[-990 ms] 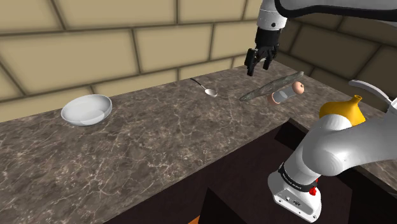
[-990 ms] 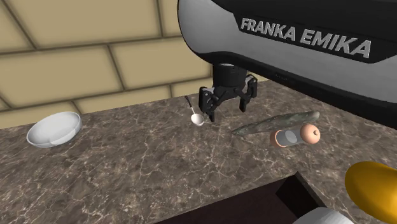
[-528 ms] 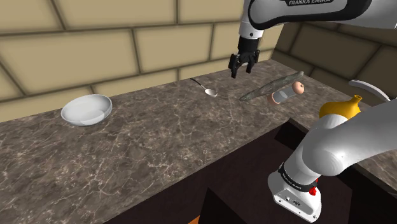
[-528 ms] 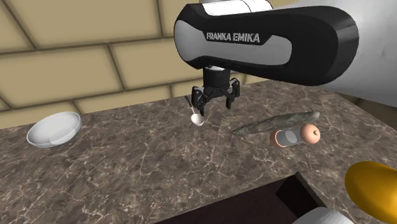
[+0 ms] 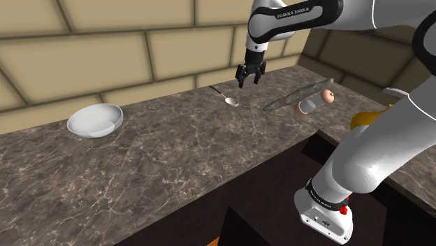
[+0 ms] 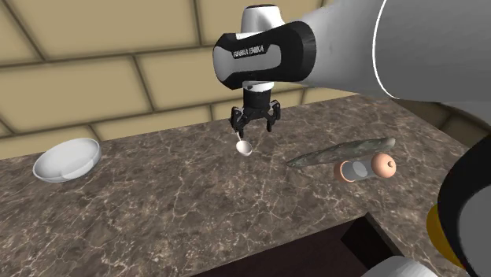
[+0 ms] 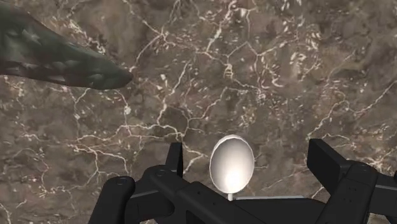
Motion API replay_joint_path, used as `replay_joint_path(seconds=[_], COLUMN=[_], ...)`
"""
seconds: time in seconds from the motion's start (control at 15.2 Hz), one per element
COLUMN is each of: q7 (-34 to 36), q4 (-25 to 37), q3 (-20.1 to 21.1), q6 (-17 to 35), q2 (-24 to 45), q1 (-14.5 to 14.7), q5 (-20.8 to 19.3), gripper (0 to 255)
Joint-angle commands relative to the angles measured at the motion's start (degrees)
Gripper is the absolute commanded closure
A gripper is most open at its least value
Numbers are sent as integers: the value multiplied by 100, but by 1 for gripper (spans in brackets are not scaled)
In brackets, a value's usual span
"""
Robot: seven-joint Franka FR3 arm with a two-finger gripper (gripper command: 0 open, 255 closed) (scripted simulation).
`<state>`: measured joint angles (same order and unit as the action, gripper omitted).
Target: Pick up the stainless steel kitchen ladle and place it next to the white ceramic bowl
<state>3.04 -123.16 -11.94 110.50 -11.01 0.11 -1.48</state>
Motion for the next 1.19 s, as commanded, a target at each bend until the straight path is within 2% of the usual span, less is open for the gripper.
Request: replay_joint_path(seconds=[0.0,0.46,0.92,1.12], q7=[-110,-563,-881,-902], q4=[266,1402,2945,2834], q3=[-59,-160,-54,-30], q6=[188,580,575,768], q2=[449,2017,3612,3695], q1=[10,-91,-374,-370], q5=[160,812,1415,1446], gripper=[0,0,0,0])
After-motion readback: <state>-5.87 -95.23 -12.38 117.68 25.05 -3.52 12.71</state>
